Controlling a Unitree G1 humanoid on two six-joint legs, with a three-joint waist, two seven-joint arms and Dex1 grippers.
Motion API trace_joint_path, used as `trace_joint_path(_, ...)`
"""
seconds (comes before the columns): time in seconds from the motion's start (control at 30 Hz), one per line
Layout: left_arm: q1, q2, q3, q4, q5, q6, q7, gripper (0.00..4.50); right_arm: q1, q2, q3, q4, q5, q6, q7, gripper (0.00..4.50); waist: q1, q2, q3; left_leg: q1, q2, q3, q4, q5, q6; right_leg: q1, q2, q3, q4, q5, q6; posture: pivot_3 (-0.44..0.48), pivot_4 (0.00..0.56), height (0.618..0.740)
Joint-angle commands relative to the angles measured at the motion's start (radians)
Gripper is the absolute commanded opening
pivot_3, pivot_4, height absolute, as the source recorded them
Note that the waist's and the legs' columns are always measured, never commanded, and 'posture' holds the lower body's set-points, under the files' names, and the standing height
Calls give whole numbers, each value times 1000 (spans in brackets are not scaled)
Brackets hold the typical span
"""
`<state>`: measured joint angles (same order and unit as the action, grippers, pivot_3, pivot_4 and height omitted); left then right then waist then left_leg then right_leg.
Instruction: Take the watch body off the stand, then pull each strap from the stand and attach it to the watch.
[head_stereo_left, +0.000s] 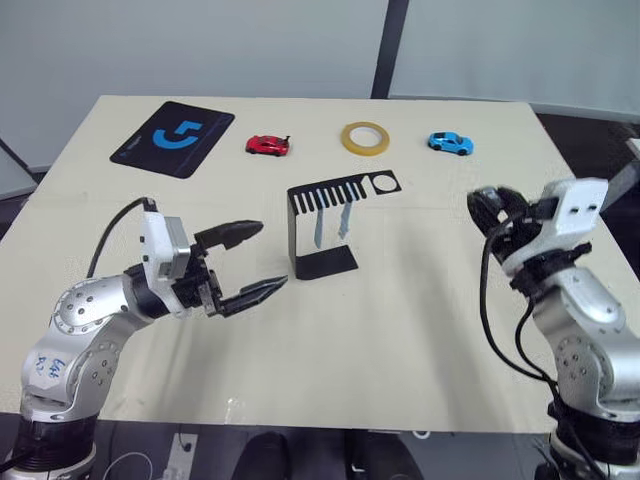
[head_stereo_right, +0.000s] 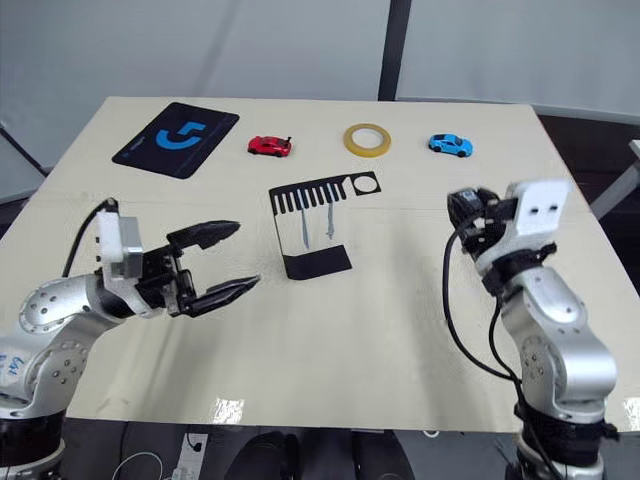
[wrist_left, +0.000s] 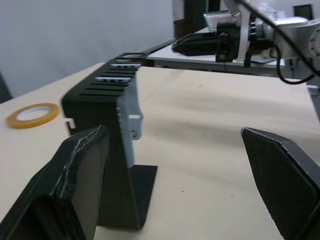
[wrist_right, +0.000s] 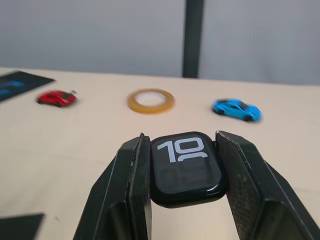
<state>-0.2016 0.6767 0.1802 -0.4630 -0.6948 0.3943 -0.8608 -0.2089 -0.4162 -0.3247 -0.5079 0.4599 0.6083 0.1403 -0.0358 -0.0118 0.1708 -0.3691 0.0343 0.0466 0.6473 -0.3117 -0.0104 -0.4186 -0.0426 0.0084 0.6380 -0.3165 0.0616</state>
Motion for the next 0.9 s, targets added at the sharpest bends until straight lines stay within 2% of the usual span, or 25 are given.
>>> trace_joint_path(0.03, -20, 11, -29, -40, -30, 0, -59, 4500, 79, 36, -16, 37, -50, -89, -4, 1588, 1, 0, 0, 0, 0, 0, 0, 0, 0, 0, 0, 0, 0, 0, 0, 0, 150, 740)
trace_joint_path(0.23, -37, 21, -81, -41, -36, 8, -147, 4500, 194, 95, 5, 210, -87, -205, 53, 1588, 5, 0, 0, 0, -1, 0, 0, 0, 0, 0, 0, 0, 0, 0, 0, 0, 150, 740)
trace_joint_path(0.43, -32, 12, -60, -26, -19, 7, -122, 4500, 219, 117, 19, 304, -113, -262, 74, 1588, 4, 0, 0, 0, -1, 0, 0, 0, 0, 0, 0, 0, 1, 0, 0, 0, 150, 740)
trace_joint_path(0.9, -17, 15, -40, -34, -15, 2, -93, 4500, 278, 129, 78, 337, -139, -307, 106, 1588, 5, -2, -1, 2, 0, 0, 0, 0, 0, 1, 0, 0, 1, 0, 0, 0, 150, 740)
